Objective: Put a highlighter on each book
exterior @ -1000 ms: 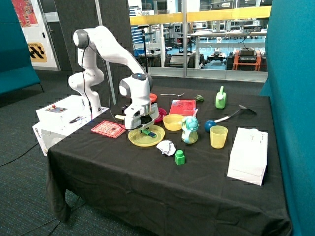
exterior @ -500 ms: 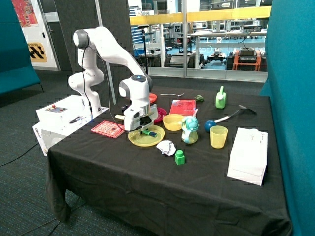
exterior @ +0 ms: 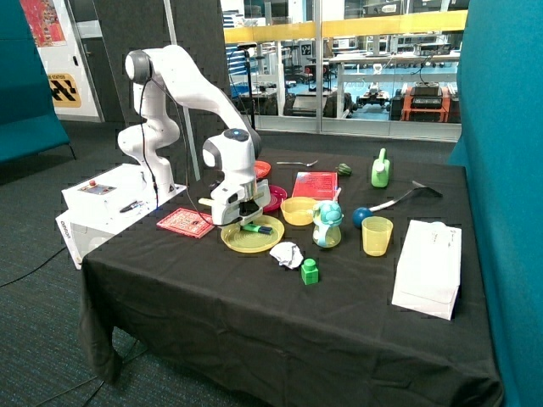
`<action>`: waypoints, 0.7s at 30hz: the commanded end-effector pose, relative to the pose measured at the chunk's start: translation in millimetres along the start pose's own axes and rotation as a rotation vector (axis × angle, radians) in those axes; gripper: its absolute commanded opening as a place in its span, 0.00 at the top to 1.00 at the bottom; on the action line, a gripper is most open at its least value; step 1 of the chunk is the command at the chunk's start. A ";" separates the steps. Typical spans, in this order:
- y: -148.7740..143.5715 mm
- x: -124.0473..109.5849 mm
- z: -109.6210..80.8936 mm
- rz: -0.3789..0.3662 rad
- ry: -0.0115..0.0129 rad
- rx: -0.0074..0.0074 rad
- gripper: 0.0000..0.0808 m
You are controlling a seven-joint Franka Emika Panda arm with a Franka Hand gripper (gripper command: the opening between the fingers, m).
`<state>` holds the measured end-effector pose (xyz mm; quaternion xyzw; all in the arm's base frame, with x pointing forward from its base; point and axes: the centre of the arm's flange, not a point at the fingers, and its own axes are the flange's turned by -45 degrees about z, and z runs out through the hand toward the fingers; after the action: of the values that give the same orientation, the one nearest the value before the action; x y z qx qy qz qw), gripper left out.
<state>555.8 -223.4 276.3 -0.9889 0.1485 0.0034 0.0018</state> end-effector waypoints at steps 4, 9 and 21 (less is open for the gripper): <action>-0.5 -2.8 -3.0 -0.002 0.0073 -0.0026 1.00; -1.9 -2.4 -3.7 -0.006 0.0073 -0.0026 1.00; -3.7 -0.1 -22.9 -0.018 0.0073 -0.0027 1.00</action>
<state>553.6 -221.1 284.7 -0.9896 0.1436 -0.0037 0.0010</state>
